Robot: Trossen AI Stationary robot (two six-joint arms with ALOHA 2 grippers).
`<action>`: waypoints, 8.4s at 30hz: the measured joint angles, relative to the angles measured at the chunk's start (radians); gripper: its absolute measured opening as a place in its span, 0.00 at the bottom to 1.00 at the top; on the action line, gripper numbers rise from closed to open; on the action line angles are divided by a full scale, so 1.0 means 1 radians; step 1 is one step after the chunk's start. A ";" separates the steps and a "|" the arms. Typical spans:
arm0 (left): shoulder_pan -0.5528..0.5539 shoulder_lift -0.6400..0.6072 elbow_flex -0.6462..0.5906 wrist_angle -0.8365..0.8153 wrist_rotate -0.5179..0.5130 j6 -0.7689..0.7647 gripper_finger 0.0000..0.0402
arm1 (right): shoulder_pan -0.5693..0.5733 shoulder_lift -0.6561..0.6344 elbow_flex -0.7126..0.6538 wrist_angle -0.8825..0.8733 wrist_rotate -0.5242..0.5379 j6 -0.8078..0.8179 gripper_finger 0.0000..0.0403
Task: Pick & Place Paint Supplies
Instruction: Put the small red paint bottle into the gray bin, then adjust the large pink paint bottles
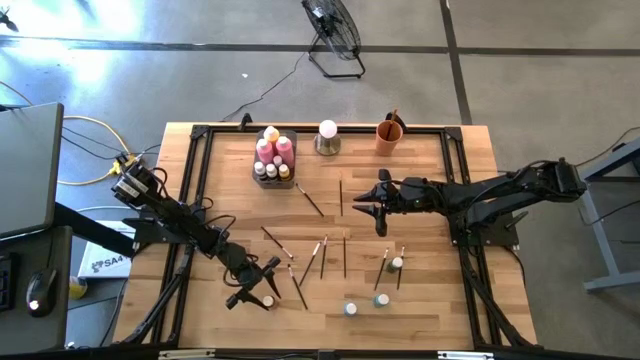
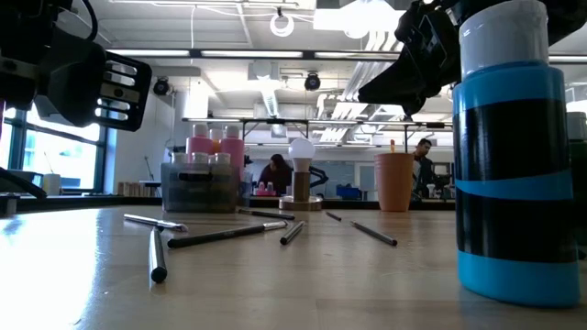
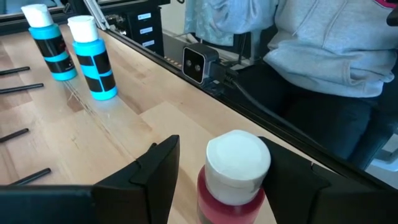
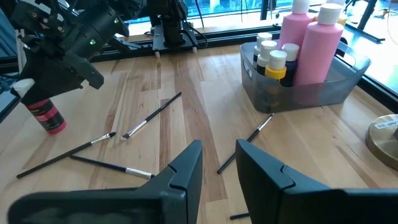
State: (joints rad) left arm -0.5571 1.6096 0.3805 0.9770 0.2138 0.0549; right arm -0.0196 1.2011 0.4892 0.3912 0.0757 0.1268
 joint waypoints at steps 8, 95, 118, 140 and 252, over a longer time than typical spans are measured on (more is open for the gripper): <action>0.000 0.000 0.000 0.000 0.000 0.000 0.50 | 0.000 0.000 0.000 0.000 0.000 0.000 0.23; 0.001 -0.233 0.000 -0.185 -0.263 -0.128 0.32 | 0.000 0.000 0.000 -0.045 -0.001 0.008 0.23; 0.013 -0.951 0.000 -0.869 -1.220 -0.127 0.30 | 0.000 0.000 0.000 -0.045 0.004 -0.027 0.23; 0.663 -0.919 0.000 -0.923 -0.782 -0.309 0.30 | 0.000 0.000 0.000 -0.044 0.004 -0.031 0.23; 0.771 -0.848 0.000 -0.755 0.183 -0.317 0.38 | 0.000 0.000 0.000 -0.045 0.000 -0.041 0.23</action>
State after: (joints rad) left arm 0.2141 0.7616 0.3805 0.2222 0.3973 -0.2622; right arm -0.0196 1.2011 0.4894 0.3466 0.0753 0.0859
